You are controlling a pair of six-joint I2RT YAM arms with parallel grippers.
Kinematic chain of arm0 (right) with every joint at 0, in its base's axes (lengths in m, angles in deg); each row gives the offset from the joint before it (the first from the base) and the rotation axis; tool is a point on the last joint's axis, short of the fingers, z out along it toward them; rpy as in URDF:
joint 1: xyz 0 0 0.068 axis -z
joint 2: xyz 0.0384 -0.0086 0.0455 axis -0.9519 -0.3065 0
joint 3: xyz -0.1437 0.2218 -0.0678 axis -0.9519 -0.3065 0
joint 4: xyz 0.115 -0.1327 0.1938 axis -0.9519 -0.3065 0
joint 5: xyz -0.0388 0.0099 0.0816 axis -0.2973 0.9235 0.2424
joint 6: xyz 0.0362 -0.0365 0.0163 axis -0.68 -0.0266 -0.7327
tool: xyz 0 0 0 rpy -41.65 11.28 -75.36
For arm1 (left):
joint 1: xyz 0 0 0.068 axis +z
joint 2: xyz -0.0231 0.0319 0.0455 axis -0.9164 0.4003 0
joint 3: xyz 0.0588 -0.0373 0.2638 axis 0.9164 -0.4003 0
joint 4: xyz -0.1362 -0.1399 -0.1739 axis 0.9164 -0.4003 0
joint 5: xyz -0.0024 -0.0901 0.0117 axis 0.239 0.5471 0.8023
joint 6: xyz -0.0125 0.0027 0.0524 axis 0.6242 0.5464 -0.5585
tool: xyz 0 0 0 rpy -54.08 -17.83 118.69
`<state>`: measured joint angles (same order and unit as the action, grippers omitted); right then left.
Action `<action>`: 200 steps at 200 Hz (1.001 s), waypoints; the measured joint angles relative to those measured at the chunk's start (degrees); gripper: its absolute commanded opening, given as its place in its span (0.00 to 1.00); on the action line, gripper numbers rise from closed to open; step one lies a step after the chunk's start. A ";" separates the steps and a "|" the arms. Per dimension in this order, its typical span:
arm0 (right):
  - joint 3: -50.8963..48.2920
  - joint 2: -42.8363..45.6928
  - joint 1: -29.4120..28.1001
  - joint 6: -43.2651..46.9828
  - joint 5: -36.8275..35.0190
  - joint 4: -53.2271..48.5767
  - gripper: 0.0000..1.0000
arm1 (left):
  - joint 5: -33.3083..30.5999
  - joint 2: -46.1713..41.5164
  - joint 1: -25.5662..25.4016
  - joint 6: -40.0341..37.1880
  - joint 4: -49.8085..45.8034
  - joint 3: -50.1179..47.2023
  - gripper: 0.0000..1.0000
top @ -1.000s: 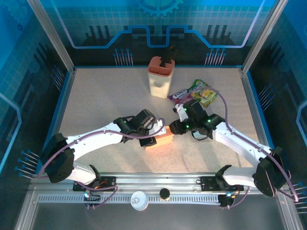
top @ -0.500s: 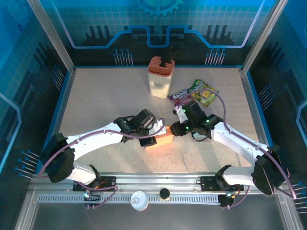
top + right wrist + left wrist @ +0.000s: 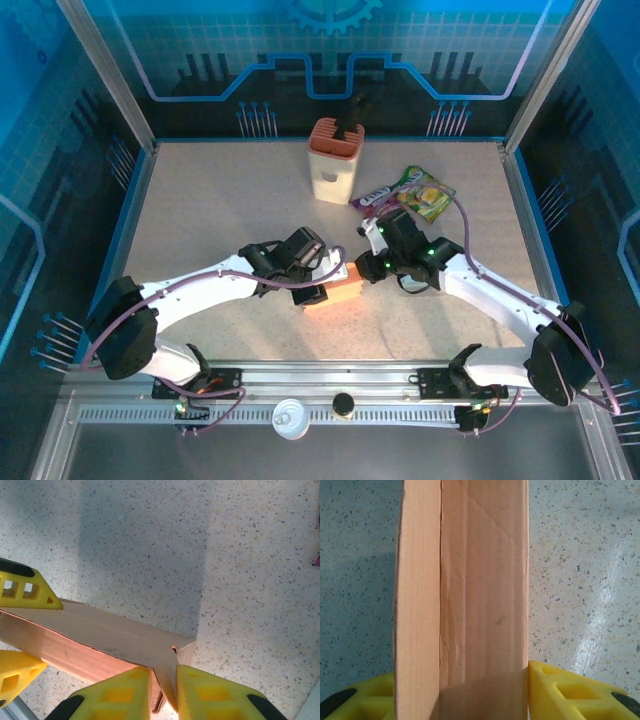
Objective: Fold the paper box
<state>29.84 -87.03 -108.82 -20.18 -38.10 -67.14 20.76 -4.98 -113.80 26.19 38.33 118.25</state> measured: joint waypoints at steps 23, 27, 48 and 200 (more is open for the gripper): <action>0.09 0.00 -1.11 -0.07 -1.68 -0.42 0.09 | 0.00 0.00 0.00 0.00 0.00 0.02 0.47; 0.09 0.00 -1.31 0.02 -2.01 -0.48 0.08 | 0.00 0.00 0.00 0.00 0.00 0.02 0.47; 0.39 0.00 -2.27 -0.17 -3.98 -0.94 0.04 | 0.00 0.09 0.00 0.02 0.00 0.07 0.47; -3.41 2.43 -12.09 -16.61 -20.33 1.77 0.00 | -0.04 0.26 0.17 0.52 0.04 0.28 0.50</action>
<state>26.43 -84.60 -120.91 -36.79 -58.43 -65.37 20.72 -4.72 -113.62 26.72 38.37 118.54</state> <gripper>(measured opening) 0.041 0.486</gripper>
